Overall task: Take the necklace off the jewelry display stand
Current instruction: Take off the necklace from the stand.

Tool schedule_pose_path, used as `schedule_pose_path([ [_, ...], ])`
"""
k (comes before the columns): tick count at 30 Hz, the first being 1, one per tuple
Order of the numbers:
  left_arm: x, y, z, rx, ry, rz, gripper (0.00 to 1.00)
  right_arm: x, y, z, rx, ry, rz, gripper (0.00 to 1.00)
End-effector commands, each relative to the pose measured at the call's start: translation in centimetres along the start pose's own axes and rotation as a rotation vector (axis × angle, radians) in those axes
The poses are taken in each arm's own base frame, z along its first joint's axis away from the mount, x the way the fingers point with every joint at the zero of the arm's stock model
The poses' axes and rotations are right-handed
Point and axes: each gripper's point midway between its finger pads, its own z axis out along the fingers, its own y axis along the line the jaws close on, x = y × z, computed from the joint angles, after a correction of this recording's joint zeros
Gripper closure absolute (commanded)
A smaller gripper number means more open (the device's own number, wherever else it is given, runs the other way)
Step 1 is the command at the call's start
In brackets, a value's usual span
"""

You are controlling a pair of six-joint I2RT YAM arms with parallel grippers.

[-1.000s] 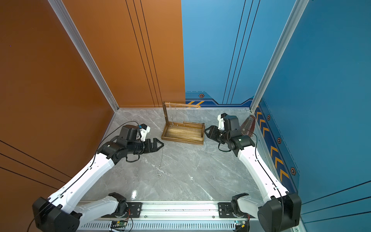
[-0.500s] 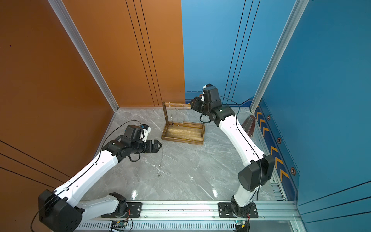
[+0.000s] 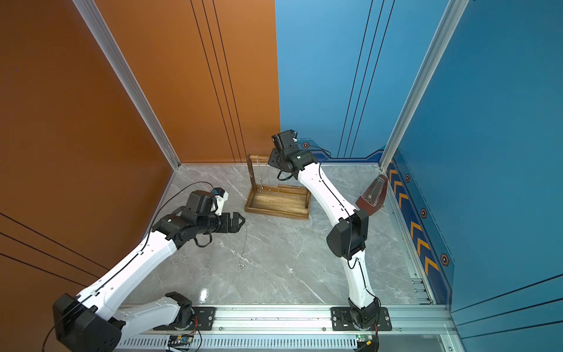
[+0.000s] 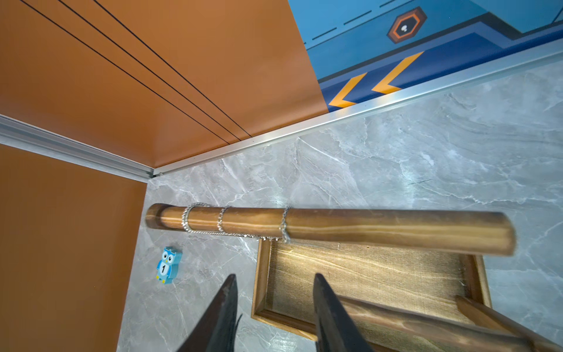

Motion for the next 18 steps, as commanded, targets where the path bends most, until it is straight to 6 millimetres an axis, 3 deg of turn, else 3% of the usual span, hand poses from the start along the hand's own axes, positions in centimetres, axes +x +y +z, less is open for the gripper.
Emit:
schedule_pose_path([
  [1,0.8,-0.1,0.2,0.009,0.026,0.015,0.02,-0.2,-0.7,0.5,0.05,-0.013,0.029,0.58],
  [10,1.1,-0.2,0.5,0.01,0.038,0.02,0.01,0.2,-1.2,2.2,0.066,-0.007,0.072,0.59],
  [18,1.1,-0.2,0.5,0.008,0.039,0.021,0.02,-0.6,-1.0,2.6,0.047,-0.034,0.079,0.64],
])
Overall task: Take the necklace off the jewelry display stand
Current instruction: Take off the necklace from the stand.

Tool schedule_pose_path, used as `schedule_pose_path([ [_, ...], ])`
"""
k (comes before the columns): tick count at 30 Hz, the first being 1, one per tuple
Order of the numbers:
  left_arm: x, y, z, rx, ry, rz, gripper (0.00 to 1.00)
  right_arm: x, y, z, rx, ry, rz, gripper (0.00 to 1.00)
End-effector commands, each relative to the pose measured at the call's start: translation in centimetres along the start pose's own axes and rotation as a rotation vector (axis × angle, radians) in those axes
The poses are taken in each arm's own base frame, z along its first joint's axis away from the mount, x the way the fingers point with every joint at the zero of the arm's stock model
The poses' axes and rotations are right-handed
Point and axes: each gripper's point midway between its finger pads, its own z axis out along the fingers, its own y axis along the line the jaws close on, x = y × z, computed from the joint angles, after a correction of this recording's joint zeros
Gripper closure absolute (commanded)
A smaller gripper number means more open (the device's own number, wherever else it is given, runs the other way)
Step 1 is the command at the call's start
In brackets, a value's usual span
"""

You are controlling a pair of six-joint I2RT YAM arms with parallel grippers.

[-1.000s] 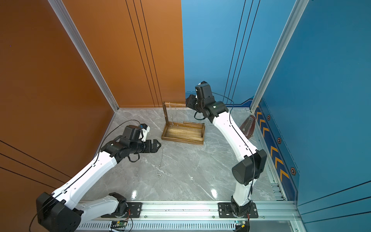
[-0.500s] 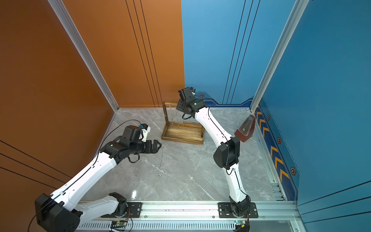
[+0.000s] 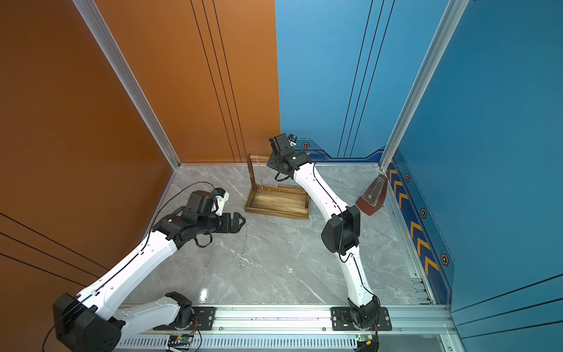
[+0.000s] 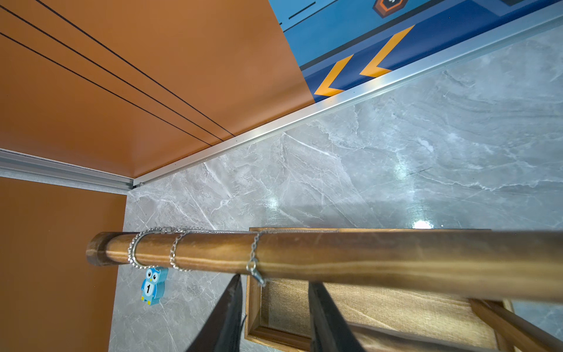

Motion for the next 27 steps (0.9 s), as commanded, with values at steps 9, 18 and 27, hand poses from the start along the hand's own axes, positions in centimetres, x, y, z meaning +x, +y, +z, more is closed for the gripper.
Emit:
schedule_pose_path([
  [9,1.3,-0.1,0.7,0.009,0.047,0.017,0.02,-2.0,0.5,0.1,-0.014,-0.078,0.048,0.72],
  [18,1.3,-0.3,0.6,0.01,0.044,0.025,0.02,-2.6,0.6,0.2,-0.016,-0.107,0.069,0.86],
  [27,1.4,-0.4,0.5,0.013,0.044,0.033,0.02,-2.8,0.8,0.1,-0.016,-0.123,0.068,0.99],
])
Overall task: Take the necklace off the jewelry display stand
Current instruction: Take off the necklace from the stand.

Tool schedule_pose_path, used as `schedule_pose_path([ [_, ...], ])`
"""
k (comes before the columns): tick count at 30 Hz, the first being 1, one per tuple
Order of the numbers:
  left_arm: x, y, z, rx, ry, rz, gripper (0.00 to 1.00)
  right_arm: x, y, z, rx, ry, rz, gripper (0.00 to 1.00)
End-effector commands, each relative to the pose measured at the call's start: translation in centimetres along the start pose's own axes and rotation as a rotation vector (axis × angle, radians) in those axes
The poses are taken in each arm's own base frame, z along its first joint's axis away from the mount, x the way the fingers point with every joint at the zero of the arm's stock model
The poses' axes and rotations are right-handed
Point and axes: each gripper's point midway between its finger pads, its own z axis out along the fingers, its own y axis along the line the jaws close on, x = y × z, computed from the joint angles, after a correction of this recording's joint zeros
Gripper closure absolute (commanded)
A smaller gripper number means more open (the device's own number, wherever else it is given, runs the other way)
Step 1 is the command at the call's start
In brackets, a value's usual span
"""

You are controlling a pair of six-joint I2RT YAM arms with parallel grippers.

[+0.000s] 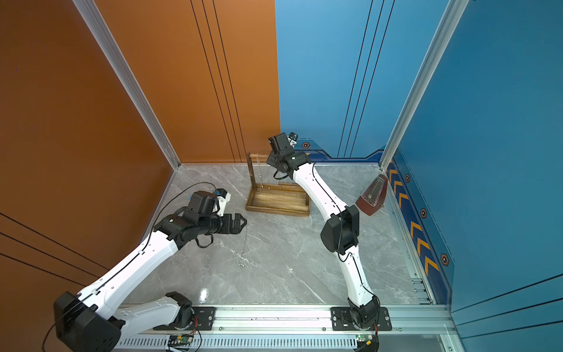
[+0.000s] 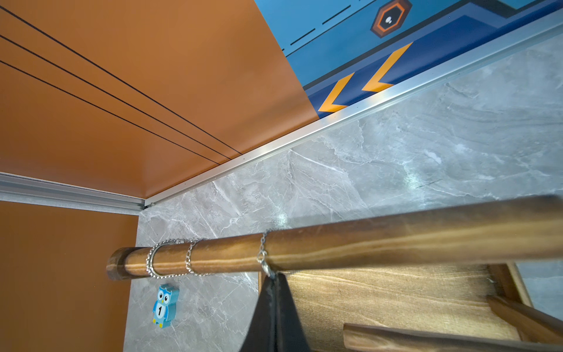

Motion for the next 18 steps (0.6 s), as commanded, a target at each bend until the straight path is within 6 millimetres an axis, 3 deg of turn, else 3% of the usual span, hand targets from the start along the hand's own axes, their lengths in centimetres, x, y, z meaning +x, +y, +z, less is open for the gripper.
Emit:
schedule_pose_path([
  [1,1.1,0.0,0.3,0.003,0.032,0.021,0.01,-1.5,0.2,-0.2,0.001,-0.058,0.01,1.0],
  [18,1.1,0.0,0.3,0.004,0.031,0.023,0.02,-2.0,-0.4,-2.0,0.01,-0.064,-0.016,1.0],
])
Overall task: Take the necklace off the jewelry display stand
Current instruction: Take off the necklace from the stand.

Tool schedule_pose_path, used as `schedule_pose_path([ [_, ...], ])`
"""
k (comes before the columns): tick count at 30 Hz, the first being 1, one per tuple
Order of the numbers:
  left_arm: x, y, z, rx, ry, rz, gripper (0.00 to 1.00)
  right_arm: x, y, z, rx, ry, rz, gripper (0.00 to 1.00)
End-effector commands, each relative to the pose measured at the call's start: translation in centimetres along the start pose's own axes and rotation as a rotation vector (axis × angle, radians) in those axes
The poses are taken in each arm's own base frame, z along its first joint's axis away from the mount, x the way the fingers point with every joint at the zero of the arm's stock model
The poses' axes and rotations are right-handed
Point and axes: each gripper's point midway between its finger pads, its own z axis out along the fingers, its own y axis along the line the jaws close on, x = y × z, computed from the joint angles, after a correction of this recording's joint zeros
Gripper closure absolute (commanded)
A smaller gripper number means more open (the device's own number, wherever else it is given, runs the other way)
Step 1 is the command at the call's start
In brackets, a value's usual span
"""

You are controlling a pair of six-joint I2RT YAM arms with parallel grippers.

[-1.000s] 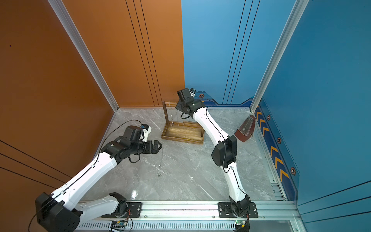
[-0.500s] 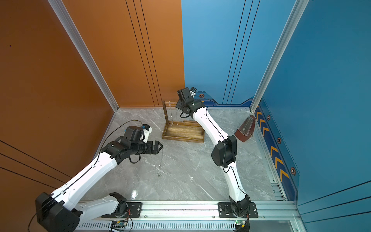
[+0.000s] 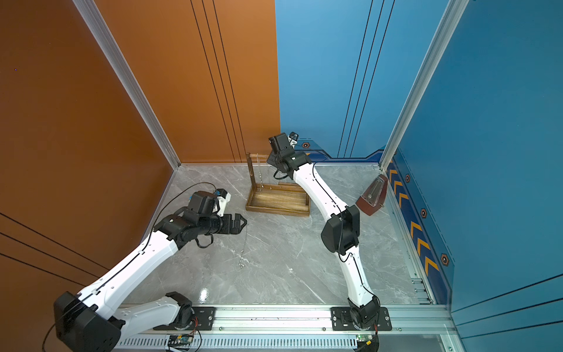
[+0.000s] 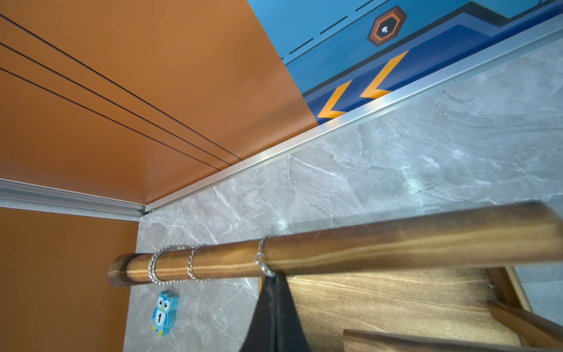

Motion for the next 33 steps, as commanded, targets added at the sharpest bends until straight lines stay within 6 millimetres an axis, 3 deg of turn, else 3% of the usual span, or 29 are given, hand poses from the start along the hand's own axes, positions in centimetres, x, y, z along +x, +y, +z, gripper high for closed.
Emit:
schedule_pose_path([
  [1,1.0,0.0,0.3,0.004,0.029,0.021,0.01,-2.0,-0.3,-2.0,0.002,-0.051,-0.011,1.0],
  [19,1.1,0.0,0.4,0.002,0.033,0.022,0.02,-3.6,-2.7,-3.4,0.005,-0.049,0.01,1.0],
  [25,1.1,0.1,0.4,0.0,0.034,0.022,0.02,-2.9,-1.9,-2.9,-0.059,0.001,-0.011,1.0],
  [30,1.1,0.1,0.4,0.002,0.035,0.022,0.02,-0.8,-0.3,-2.5,-0.12,0.053,-0.1,0.67],
  [33,1.2,0.0,0.4,0.004,0.037,0.023,0.01,0.2,0.1,-2.3,-0.126,0.055,-0.143,0.59],
])
